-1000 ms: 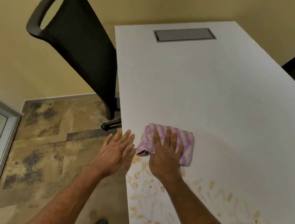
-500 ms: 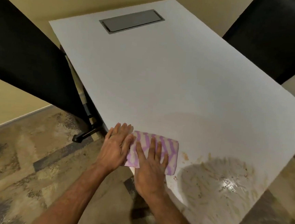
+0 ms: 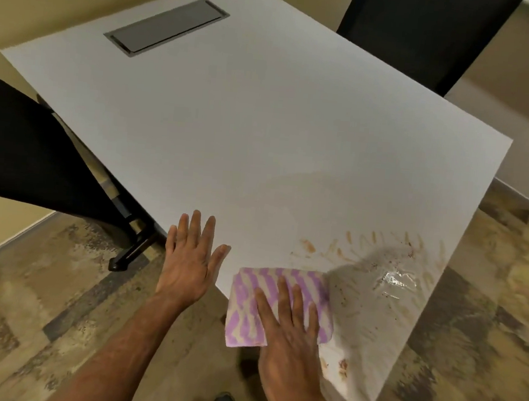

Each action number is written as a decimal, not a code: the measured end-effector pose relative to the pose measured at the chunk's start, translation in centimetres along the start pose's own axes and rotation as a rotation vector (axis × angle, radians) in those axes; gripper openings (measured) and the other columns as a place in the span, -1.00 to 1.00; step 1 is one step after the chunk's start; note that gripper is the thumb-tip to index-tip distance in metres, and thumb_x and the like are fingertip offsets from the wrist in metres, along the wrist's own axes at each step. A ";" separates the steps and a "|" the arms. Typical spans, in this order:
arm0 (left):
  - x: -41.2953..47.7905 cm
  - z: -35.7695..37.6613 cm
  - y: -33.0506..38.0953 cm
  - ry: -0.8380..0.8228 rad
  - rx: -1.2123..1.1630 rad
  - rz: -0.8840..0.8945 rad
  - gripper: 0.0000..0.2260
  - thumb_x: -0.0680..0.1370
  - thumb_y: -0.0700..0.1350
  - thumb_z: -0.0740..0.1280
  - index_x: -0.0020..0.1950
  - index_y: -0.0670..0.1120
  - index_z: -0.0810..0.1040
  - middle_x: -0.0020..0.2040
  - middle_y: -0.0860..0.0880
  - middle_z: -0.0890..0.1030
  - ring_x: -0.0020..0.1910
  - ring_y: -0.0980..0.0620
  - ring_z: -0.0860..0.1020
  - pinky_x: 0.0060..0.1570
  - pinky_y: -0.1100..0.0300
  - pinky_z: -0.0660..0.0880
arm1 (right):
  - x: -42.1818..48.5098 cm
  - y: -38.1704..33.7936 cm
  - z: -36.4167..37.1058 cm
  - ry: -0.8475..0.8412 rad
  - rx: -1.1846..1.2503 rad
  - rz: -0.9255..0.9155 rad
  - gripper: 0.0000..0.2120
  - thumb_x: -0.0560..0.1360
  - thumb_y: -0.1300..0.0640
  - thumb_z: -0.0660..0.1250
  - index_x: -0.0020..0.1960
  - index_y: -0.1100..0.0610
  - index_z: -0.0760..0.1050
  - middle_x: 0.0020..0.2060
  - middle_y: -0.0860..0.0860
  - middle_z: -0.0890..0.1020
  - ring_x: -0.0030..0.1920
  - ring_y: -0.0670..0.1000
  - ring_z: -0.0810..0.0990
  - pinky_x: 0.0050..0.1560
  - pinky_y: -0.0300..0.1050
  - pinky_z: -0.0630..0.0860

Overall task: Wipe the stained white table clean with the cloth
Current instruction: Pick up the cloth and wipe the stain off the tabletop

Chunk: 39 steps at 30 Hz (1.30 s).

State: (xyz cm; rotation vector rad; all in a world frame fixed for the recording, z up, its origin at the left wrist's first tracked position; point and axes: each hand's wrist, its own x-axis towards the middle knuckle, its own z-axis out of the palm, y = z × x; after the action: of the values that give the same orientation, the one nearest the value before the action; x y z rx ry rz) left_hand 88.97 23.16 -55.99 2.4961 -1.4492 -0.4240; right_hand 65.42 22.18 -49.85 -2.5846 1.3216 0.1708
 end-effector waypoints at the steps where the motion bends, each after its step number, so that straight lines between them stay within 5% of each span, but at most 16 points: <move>1: 0.0 0.1 0.0 0.003 0.016 0.003 -0.33 0.64 0.37 -0.20 0.66 0.07 -0.18 0.66 -0.06 -0.25 0.61 -0.05 -0.38 0.59 -0.13 -0.27 | -0.5 0.6 0.0 0.012 -0.005 0.031 0.03 0.01 0.28 0.62 0.46 -0.07 0.50 0.48 0.13 0.48 0.47 0.25 0.46 0.40 0.32 0.44; 4: 0.1 0.3 -0.1 0.004 0.033 0.007 -0.33 0.64 0.37 -0.20 0.66 0.06 -0.18 0.66 -0.09 -0.24 0.61 -0.08 -0.36 0.59 -0.14 -0.27 | -1.7 2.0 -0.1 0.002 0.013 0.122 -0.06 0.15 0.20 0.62 0.51 -0.01 0.45 0.52 0.17 0.41 0.52 0.28 0.38 0.48 0.29 0.29; 6: 0.1 0.2 0.0 -0.002 0.043 0.006 -0.33 0.64 0.36 -0.20 0.66 0.05 -0.19 0.66 -0.10 -0.25 0.61 -0.10 -0.36 0.58 -0.14 -0.29 | -1.8 2.0 0.0 -0.030 0.057 0.168 -0.16 0.49 0.08 0.42 0.66 -0.03 0.09 0.67 0.13 0.02 0.66 0.26 -0.04 0.61 0.29 0.05; 8: 0.1 0.1 0.1 -0.007 0.069 0.013 -0.33 0.65 0.33 -0.18 0.67 0.02 -0.17 0.67 -0.13 -0.22 0.63 -0.14 -0.32 0.58 -0.15 -0.28 | -1.4 1.5 0.1 -0.058 0.104 0.234 -0.23 0.62 -0.02 0.22 0.68 -0.05 -0.15 0.66 0.10 -0.25 0.65 0.21 -0.30 0.63 0.28 -0.16; 14: -0.1 -0.1 0.2 0.015 0.057 0.029 -0.33 0.64 0.31 -0.21 0.67 -0.01 -0.14 0.67 -0.17 -0.16 0.64 -0.19 -0.25 0.59 -0.20 -0.23 | 1.4 -0.8 0.3 0.044 0.164 0.318 -0.33 0.60 -0.03 0.32 0.60 0.09 0.12 0.66 0.21 -0.17 0.65 0.26 -0.23 0.61 0.32 -0.19; 22: 0.2 0.7 -0.2 0.046 0.054 0.038 -0.32 0.64 0.33 -0.20 0.67 0.00 -0.10 0.67 -0.18 -0.11 0.64 -0.20 -0.21 0.57 -0.19 -0.25 | 2.3 -2.3 3.0 0.100 0.144 0.280 0.02 0.54 0.07 0.37 0.62 -0.16 -0.37 0.64 0.16 -0.32 0.61 0.31 -0.38 0.50 0.51 -0.25; 25: 0.2 0.8 -0.3 0.061 0.040 0.046 -0.34 0.65 0.32 -0.20 0.67 0.00 -0.09 0.67 -0.19 -0.10 0.64 -0.20 -0.20 0.57 -0.18 -0.27 | 3.6 -4.7 3.3 0.124 0.180 0.293 0.02 0.47 0.16 0.43 0.65 -0.21 -0.17 0.66 0.18 -0.19 0.63 0.34 -0.28 0.46 0.57 -0.22; 29: -0.1 0.8 -0.1 0.076 0.008 0.067 -0.30 0.63 0.34 -0.24 0.67 -0.01 -0.06 0.67 -0.19 -0.10 0.65 -0.19 -0.21 0.56 -0.14 -0.29 | 4.1 -6.8 3.9 0.210 0.179 0.292 -0.02 0.23 0.21 0.62 0.56 -0.17 0.31 0.59 0.20 0.28 0.59 0.36 0.19 0.39 0.63 0.18; 34: -0.2 0.6 0.0 0.071 0.005 0.069 -0.30 0.63 0.33 -0.22 0.67 -0.03 -0.06 0.67 -0.20 -0.10 0.65 -0.18 -0.20 0.59 -0.18 -0.24 | 2.4 -7.2 5.5 0.345 0.186 0.345 -0.02 0.26 0.41 0.36 0.58 -0.17 0.25 0.64 0.09 0.18 0.64 0.25 0.10 0.52 0.45 0.16; 39: -0.2 0.2 0.0 0.063 0.042 0.098 -0.30 0.63 0.31 -0.19 0.67 -0.06 -0.01 0.66 -0.25 -0.02 0.65 -0.25 -0.11 0.59 -0.23 -0.17 | -1.2 -6.8 6.1 0.393 0.178 0.454 0.03 0.18 0.45 0.40 0.57 -0.12 0.32 0.64 0.03 0.21 0.66 0.19 0.07 0.55 0.38 0.12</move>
State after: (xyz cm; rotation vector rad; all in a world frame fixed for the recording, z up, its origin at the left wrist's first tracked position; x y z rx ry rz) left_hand 88.80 23.28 -56.16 2.4342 -1.5627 -0.2968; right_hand 70.23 28.57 -54.44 -2.2040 1.9476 -0.3833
